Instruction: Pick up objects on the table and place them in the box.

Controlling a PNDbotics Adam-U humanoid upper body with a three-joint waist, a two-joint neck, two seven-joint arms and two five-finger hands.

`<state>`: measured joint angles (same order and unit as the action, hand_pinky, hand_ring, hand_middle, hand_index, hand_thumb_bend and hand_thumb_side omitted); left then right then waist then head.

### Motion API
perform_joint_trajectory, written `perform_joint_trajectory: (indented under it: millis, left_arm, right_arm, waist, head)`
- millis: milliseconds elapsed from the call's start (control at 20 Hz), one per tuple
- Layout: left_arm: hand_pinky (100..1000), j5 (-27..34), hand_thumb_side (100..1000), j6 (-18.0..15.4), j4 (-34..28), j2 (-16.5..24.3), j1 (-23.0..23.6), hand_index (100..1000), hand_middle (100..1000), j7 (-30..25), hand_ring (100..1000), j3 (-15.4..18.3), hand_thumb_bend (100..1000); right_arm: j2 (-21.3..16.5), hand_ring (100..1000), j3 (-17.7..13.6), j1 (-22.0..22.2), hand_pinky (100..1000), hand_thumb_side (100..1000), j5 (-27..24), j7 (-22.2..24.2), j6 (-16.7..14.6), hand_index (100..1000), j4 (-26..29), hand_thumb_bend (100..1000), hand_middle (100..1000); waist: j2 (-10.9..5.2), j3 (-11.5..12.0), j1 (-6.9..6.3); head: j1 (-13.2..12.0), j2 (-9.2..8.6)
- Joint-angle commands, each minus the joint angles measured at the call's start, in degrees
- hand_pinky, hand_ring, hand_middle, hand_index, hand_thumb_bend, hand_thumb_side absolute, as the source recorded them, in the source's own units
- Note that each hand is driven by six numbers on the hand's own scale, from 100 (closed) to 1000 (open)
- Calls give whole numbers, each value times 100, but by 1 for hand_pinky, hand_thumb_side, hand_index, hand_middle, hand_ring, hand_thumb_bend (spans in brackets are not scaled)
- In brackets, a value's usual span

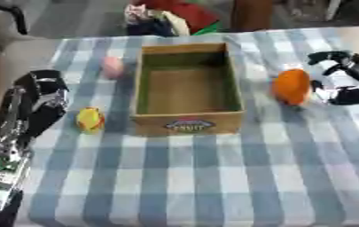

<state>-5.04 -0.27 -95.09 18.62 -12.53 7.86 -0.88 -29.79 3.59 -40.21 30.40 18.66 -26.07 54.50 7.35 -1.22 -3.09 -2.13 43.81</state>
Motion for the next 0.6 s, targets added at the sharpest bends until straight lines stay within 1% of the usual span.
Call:
perform_joint_trajectory:
  millis: [50, 400, 550, 600]
  left_arm:
    - [765, -3, 231, -12, -86, 90, -46, 696, 672, -12, 662, 22, 100]
    - [765, -2, 232, -12, -86, 84, -59, 696, 670, -13, 662, 18, 100]
    - [765, -3, 232, -12, -84, 82, -63, 696, 669, -14, 661, 17, 100]
    - [765, -3, 232, -12, -84, 81, -65, 696, 669, -14, 661, 16, 100]
  right_arm:
    - [-24, 960, -2, -163, 738, 165, 252, -111, -77, 934, -115, 100, 806]
    - [63, 955, 23, -201, 736, 171, 466, -192, -182, 933, -240, 100, 805]
    - [89, 946, 42, -203, 734, 166, 538, -187, -200, 931, -263, 100, 797]
    - [102, 944, 52, -203, 734, 147, 572, -178, -207, 926, -273, 100, 792]
  waist:
    - [-81, 16, 7]
    - [-62, 30, 17]
    - [-57, 32, 22]
    - [-54, 35, 24]
  head:
    - [20, -13]
    - [30, -10]
    - [34, -11]
    - [37, -11]
